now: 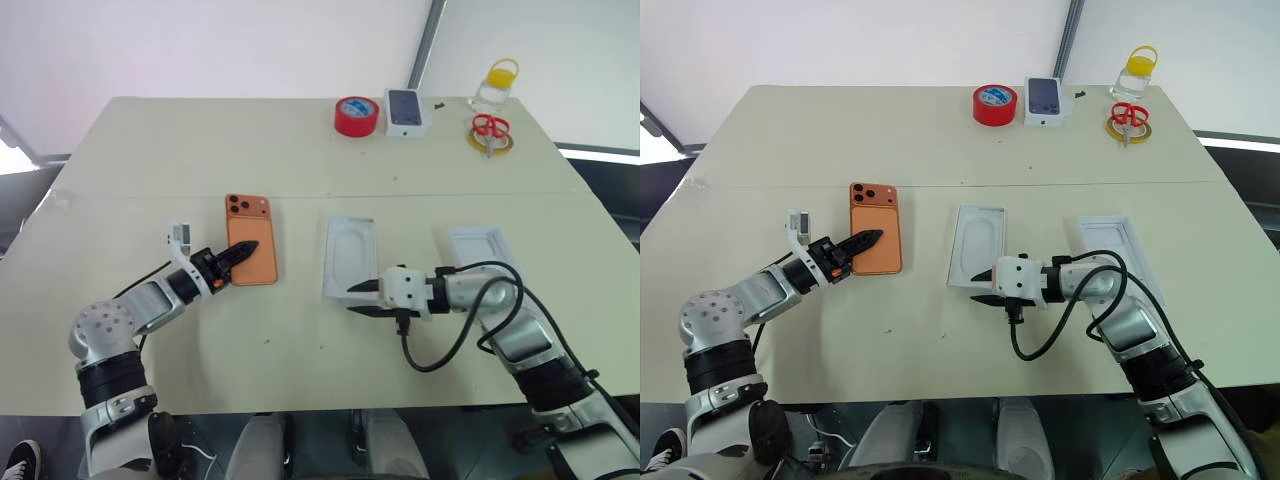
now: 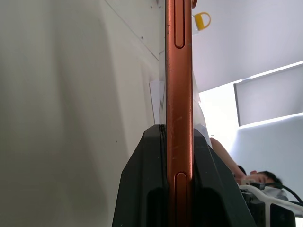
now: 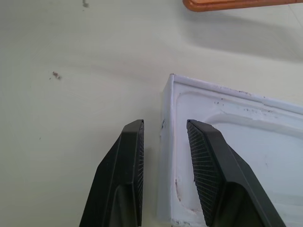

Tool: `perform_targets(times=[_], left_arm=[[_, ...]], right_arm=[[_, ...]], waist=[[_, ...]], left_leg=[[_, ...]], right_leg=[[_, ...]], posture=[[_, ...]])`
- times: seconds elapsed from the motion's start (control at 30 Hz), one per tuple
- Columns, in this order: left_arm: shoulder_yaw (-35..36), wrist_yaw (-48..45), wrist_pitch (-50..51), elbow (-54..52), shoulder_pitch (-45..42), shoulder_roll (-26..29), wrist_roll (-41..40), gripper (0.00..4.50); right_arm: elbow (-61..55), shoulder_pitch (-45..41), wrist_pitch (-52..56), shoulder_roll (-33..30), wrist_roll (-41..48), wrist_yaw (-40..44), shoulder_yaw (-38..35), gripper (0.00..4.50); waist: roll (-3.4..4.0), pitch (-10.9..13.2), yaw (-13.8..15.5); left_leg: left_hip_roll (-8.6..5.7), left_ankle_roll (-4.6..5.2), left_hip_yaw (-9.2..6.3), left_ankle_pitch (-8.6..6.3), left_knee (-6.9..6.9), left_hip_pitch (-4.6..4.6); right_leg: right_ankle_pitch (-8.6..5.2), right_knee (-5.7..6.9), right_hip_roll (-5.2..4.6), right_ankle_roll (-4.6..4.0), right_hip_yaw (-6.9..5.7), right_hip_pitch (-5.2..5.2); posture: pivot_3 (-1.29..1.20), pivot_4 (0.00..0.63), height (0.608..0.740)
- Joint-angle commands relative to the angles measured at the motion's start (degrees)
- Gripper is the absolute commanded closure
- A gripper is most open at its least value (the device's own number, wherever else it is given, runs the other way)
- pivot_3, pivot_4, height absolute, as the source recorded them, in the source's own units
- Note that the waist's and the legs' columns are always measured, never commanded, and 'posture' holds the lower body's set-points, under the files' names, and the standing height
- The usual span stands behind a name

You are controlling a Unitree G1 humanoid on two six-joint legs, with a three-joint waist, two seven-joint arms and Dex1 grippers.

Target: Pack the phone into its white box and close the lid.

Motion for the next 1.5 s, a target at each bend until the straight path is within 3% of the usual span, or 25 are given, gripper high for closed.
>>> perform_targets(times=[0.03,0.17,0.23,0.3,0.33,0.53,0.8,0.97,1.07,1.3,1.5], left_arm=[[-0.7,-0.7,-0.8,-1.9,-0.4,0.0,-2.1,4.50],[-0.3,0.2,-1.5,-2.0,-0.6,-0.7,-2.7,4.50],[0.1,0.8,-1.5,-2.2,-0.9,-0.9,-3.3,4.50],[0.1,1.2,-1.3,-2.4,-1.0,-0.9,-3.7,4.50],[0.1,1.3,-1.3,-2.6,-1.0,-0.9,-4.1,4.50],[0.2,5.8,-2.1,-3.8,-2.9,-3.0,-6.8,4.50],[-1.7,11.2,-5.7,-4.1,-7.9,-7.2,-7.2,4.50],[-5.2,11.1,-7.7,-4.8,-6.5,-8.2,-4.9,4.50],[-6.7,10.4,-8.2,-4.9,-5.2,-8.4,-4.5,4.50],[-11.8,5.8,-10.3,-1.3,-5.0,-6.6,0.1,4.50],[-15.6,2.5,-10.2,1.2,-5.9,-5.9,3.0,4.50]], right_arm=[[0.7,-1.4,-1.4,0.4,-0.8,-0.7,0.7,2.99],[2.2,-1.8,-2.2,0.5,-1.7,-0.6,1.9,2.99],[2.3,-2.2,-2.1,0.7,-1.4,-0.7,1.7,3.55],[2.7,-2.5,-2.4,0.4,-2.0,-0.6,2.0,4.39],[2.9,-2.7,-2.7,0.4,-2.2,-0.7,2.1,4.45],[0.8,-4.3,-0.1,2.8,-1.0,-1.9,1.8,4.45],[4.2,-8.7,3.1,9.7,-10.1,-10.7,6.5,4.45],[1.1,-7.5,7.7,13.5,-10.5,-12.7,8.5,4.45],[-0.9,-6.8,8.7,12.9,-9.6,-11.8,8.1,3.51],[-6.4,-3.6,8.6,6.5,-2.9,-6.4,3.4,0.02],[-4.0,-3.8,11.5,2.8,0.9,-6.5,-2.4,0.02]], waist=[[0.00,0.0,0.0],[0.00,0.0,0.0],[0.00,0.0,0.0],[0.00,0.0,0.0],[0.00,0.0,0.0],[0.00,0.0,0.1],[0.00,0.0,0.0],[0.00,0.0,-0.1],[0.00,0.0,-0.1],[0.00,0.0,0.1],[-0.01,0.0,0.0]], left_leg=[[0.00,0.00,0.00,0.00,0.00,0.00],[-0.01,0.00,0.00,0.00,0.01,0.00],[-0.01,0.00,0.00,0.00,0.01,0.00],[0.00,0.00,0.00,0.00,0.01,0.00],[0.00,0.00,0.00,0.00,0.01,0.00],[0.00,0.00,0.00,0.00,0.02,0.00],[-0.02,-0.05,-0.01,0.03,0.03,0.00],[-0.04,-0.39,0.00,0.22,0.03,-0.01],[-0.05,-0.32,0.00,0.19,0.04,-0.01],[-0.06,-0.08,-0.04,0.07,0.04,-0.01],[-0.03,-0.04,-0.02,0.05,0.07,-0.01]], right_leg=[[0.00,0.00,0.00,0.00,0.00,0.00],[0.00,0.00,0.00,0.00,0.00,0.01],[0.00,0.00,0.00,0.00,0.00,0.00],[0.00,0.00,0.00,0.00,0.00,0.00],[0.00,0.01,0.00,0.00,0.00,0.01],[0.01,0.02,0.00,0.00,0.00,0.00],[0.05,0.10,0.00,0.07,0.00,-0.02],[0.07,0.18,0.00,0.09,0.01,-0.06],[0.06,0.18,0.01,0.09,0.01,-0.05],[0.02,0.18,0.05,0.01,-0.01,-0.02],[0.01,0.16,0.08,0.01,0.00,-0.01]], posture=[[0.00,0.150,0.740],[0.00,0.150,0.740],[0.00,0.150,0.740],[0.00,0.150,0.740],[0.00,0.150,0.740],[0.00,0.150,0.740],[0.00,0.150,0.740],[0.00,0.150,0.740],[0.00,0.150,0.740],[0.00,0.150,0.740],[0.00,0.150,0.740]])
